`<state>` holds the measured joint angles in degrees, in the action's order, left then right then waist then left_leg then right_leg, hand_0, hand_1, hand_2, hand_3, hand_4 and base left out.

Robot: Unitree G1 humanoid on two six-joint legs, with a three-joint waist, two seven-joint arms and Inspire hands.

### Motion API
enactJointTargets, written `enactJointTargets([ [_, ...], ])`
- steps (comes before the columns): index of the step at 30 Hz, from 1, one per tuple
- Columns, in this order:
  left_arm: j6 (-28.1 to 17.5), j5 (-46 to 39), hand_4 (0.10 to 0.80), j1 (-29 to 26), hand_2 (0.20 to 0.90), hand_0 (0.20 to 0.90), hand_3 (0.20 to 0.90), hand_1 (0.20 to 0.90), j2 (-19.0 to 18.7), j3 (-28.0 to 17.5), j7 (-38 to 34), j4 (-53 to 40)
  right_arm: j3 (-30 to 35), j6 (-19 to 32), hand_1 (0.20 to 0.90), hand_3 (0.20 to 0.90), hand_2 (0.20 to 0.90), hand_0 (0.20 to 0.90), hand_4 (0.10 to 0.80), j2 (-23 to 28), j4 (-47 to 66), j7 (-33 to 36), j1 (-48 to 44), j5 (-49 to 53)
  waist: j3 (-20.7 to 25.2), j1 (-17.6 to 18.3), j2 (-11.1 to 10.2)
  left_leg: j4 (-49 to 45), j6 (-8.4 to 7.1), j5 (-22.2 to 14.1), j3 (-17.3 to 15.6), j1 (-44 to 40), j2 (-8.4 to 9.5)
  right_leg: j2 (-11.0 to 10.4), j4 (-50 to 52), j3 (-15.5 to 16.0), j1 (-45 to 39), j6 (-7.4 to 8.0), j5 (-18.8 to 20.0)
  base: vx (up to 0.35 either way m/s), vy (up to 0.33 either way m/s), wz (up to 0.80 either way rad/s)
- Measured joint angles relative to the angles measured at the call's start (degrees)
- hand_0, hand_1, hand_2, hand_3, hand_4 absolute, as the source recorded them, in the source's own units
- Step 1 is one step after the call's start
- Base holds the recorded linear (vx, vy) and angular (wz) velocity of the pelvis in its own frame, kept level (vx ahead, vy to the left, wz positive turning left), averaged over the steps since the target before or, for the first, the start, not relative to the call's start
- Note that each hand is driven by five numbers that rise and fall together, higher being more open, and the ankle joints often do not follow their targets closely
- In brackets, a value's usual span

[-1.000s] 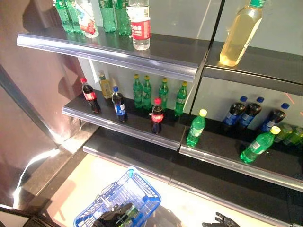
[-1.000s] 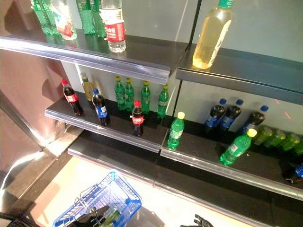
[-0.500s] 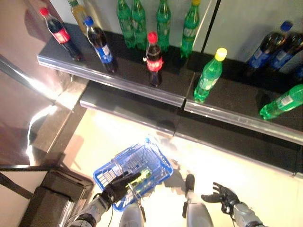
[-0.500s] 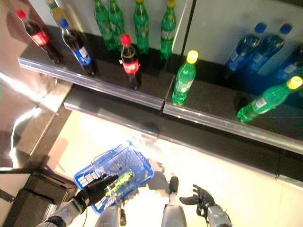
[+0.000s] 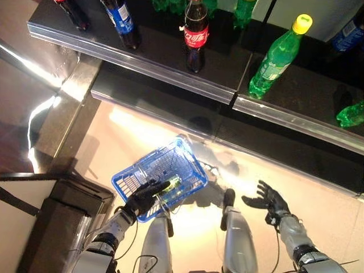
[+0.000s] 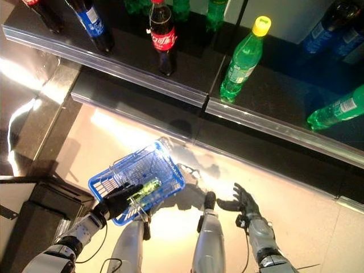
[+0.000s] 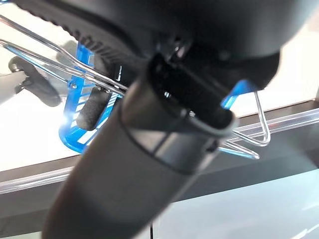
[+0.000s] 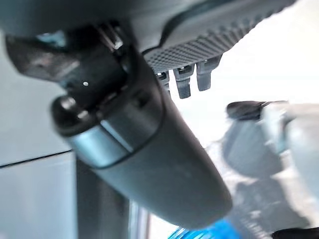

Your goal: Pick up the drink and place into the basket.

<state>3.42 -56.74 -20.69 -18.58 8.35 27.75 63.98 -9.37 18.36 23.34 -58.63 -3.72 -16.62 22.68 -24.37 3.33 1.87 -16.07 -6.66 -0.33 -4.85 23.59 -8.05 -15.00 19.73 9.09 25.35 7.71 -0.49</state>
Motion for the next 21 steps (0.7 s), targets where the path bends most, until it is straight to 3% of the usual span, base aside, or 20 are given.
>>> enactJointTargets([
  [5, -0.42, -1.35, 0.1, 0.1, 0.3, 0.3, 0.2, 0.3, -0.03, -0.01, -1.93, -0.66, -2.94, 2.11, 0.9, 0.9, 0.9, 0.9, 0.8, 1.3, 14.75, 2.96, 0.76, -2.91, 0.17, 0.13, -0.75, -1.44, -0.07, -0.54, 0.42, 1.33, -0.43, 0.27, 1.17, -0.02, 0.99, -0.39, -0.51, 0.0, 0.0, 0.0],
  [10, -1.35, -2.47, 0.1, 1.55, 0.3, 0.3, 0.2, 0.3, -0.44, -0.26, -2.3, -2.28, -4.35, 2.52, 0.9, 0.9, 0.9, 0.9, 0.8, 4.66, 28.65, 8.38, 3.25, -14.15, 0.24, 0.29, -1.95, -2.09, -0.14, -0.62, 0.46, 1.52, -0.4, 0.31, 1.11, -0.03, 0.98, -0.23, -0.37, 0.006, 0.0, 0.0],
  [14, -2.19, -3.38, 0.1, 2.34, 0.3, 0.3, 0.2, 0.3, -0.79, -1.01, -2.32, -2.17, -4.42, 3.28, 0.9, 0.9, 0.9, 0.9, 0.8, 7.11, 34.29, 11.65, 3.47, -21.18, 0.28, 0.48, -2.7, -2.06, -0.13, -0.62, 0.45, 1.54, -0.37, 0.27, 1.04, -0.01, 0.98, -0.22, -0.37, 0.0, 0.0, 0.0],
  [21, -2.8, -4.26, 0.1, 3.47, 0.3, 0.3, 0.2, 0.3, -0.95, -1.39, -2.28, -2.02, -4.24, 4.95, 0.9, 0.9, 0.9, 0.9, 0.8, 10.84, 42.07, 15.24, 3.42, -23.71, 0.26, 1.44, -2.74, -1.92, -0.13, -0.62, 0.37, 1.51, -0.39, 0.31, 0.83, 0.02, 0.95, -0.21, -0.37, 0.0, 0.0, 0.0],
])
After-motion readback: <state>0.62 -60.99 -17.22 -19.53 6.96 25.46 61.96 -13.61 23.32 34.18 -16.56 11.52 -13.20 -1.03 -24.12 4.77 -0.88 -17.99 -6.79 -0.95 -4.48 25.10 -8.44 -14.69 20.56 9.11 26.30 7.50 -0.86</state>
